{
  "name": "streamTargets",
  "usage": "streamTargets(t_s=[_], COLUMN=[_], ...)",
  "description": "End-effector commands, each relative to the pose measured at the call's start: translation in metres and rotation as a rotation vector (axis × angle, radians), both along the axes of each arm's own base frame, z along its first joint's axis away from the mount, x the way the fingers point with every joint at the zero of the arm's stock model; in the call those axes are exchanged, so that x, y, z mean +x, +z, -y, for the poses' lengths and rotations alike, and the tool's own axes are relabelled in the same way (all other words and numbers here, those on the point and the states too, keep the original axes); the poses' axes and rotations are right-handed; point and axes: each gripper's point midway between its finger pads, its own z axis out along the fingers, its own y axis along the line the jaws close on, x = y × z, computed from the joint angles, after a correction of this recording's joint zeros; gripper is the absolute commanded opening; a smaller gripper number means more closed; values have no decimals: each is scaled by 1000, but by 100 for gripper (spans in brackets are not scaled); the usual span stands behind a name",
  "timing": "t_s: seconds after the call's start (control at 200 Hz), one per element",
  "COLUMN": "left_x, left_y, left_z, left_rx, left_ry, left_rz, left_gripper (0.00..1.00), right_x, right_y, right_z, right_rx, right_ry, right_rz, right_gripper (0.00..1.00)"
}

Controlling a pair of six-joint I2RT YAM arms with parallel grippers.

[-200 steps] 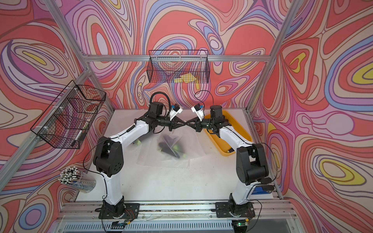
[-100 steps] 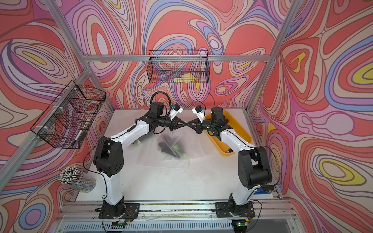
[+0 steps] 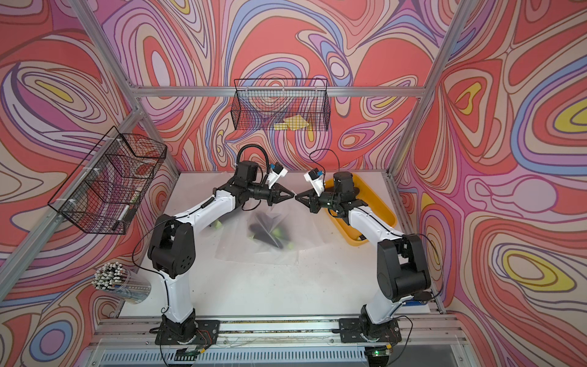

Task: Place the eggplant in a zip-top bag and seal the zipper
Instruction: Zip the zipper on the zipper food storage bag.

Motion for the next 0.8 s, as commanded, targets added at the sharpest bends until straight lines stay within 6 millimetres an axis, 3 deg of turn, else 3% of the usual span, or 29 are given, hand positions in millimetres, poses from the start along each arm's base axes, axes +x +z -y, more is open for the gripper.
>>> streamTargets(t_s=[0.0,0.275,0.796], left_x=[54,77,103], left_y=[16,21,21], left_z=[-35,-59,-105], left_rx=[-14,0,18], left_ry=[184,303,455], left_rz=[109,111,128], left_gripper=[0,0,0], right_x=[-20,-21,-39], right_y=[-22,-36,-54], right_z=[4,13,30], right_rx=[-13,-21,-42], right_ry=[15,-73,-203], right_rz=[-128,-188,-279], right_gripper=[3,3,3])
